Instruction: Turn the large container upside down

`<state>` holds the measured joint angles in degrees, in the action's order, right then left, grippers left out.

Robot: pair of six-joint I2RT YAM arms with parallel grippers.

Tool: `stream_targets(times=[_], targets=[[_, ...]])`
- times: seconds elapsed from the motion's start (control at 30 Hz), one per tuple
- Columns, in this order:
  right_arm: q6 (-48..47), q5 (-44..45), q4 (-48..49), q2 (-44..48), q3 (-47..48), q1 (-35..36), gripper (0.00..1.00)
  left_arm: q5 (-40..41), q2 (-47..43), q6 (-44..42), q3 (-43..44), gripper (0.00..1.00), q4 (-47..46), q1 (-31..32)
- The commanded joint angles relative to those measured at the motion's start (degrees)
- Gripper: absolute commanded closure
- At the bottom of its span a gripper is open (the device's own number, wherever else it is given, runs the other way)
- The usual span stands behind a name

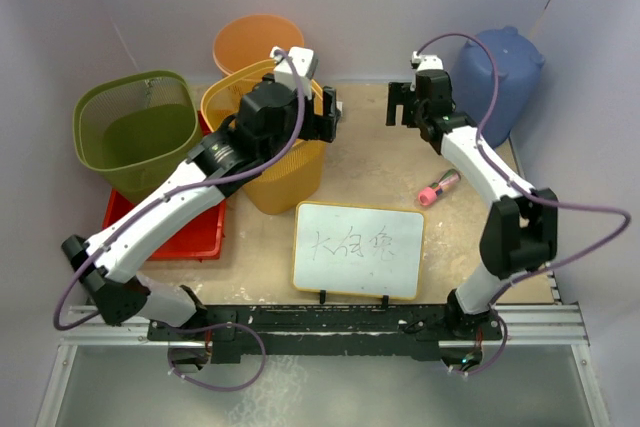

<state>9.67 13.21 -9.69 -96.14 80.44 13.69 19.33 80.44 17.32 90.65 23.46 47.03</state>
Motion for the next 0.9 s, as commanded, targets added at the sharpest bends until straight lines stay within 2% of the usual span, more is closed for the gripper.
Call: stream_targets(times=[0.0,0.17,0.3,0.37,0.5,0.6,0.63,0.87], targets=[[7.2,-5.3,4.1,9.5,-7.1,-0.9,0.0,5.9,3.5,-0.8,6.8,0.18,7.7,0.1],[9.1,-1.4,1.9,15.5,-13.1,-0.9,0.0,5.0,7.9,-1.7,9.4,0.18,9.5,0.1],[10.1,3.4,0.7,18.7,-15.9,-0.9,0.0,7.8,11.4,-2.7,9.7,0.21,9.9,0.1],[10.4,4.9,0.3,19.6,-16.6,-0.9,0.0,8.2,12.9,-3.0,10.1,0.33,10.6,0.0],[12.4,3.9,0.5,20.3,-17.1,-0.9,0.0,5.2,14.7,-2.8,10.7,0.72,9.5,0.1],[13.2,3.0,0.0,20.3,-16.3,-0.9,0.01,2.8,15.1,-2.7,12.3,0.96,8.4,0.1],[13.3,2.8,-0.2,20.3,-16.0,-0.9,0.01,1.7,15.3,-2.9,13.2,1.0,8.5,0.2],[13.5,4.9,-1.5,23.3,-15.1,-0.9,0.01,-3.3,17.3,-5.7,19.0,1.0,5.5,3.8]])
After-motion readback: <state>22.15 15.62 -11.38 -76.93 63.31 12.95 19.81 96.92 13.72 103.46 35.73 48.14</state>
